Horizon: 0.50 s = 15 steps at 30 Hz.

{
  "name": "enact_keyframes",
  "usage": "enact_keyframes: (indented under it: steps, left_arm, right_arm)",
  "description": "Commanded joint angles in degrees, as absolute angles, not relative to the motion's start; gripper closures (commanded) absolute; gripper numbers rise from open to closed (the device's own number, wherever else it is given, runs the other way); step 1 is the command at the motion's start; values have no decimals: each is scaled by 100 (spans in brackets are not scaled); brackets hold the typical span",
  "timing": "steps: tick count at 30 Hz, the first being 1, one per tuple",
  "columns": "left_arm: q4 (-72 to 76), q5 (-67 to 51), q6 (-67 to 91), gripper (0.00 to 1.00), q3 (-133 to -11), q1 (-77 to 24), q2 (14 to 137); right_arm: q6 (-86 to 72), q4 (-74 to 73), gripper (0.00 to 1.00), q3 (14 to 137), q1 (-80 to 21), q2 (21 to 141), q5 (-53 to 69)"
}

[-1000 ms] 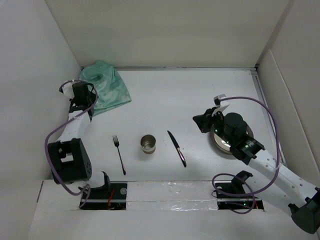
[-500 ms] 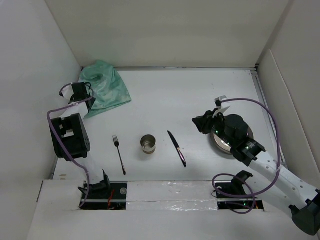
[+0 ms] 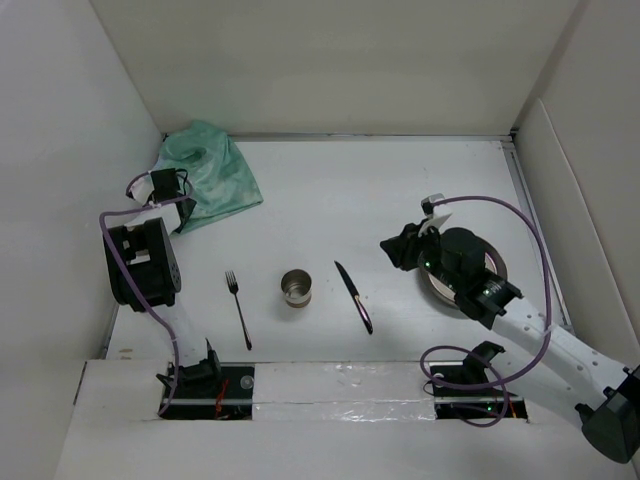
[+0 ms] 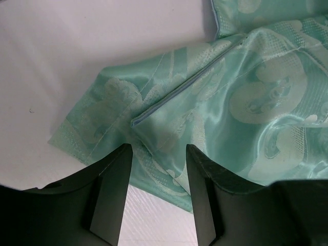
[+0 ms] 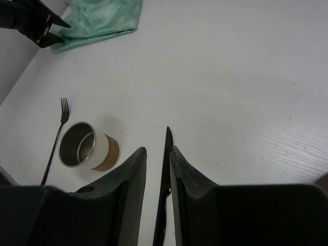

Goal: Set the dinner table for one person

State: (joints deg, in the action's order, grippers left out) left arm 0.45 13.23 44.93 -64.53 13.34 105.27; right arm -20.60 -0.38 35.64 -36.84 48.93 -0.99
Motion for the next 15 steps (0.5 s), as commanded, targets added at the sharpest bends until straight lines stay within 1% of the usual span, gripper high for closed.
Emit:
enact_keyframes:
  steps: [1,8,15]
  left_arm:
    - [79,1538,4631,57,-6575,1336,10450]
    - [316,1398,4746,59,-6556,1336,10617]
    - [439,1406,4781,64,-6548,1336,10644]
  right_arm:
    - [-2083,316,69,3639,-3735,4896,-96]
    - [-2074,308,69,3683,-3735,5054,-44]
    - [-2066,447,69,3586,-3735,5027,-123]
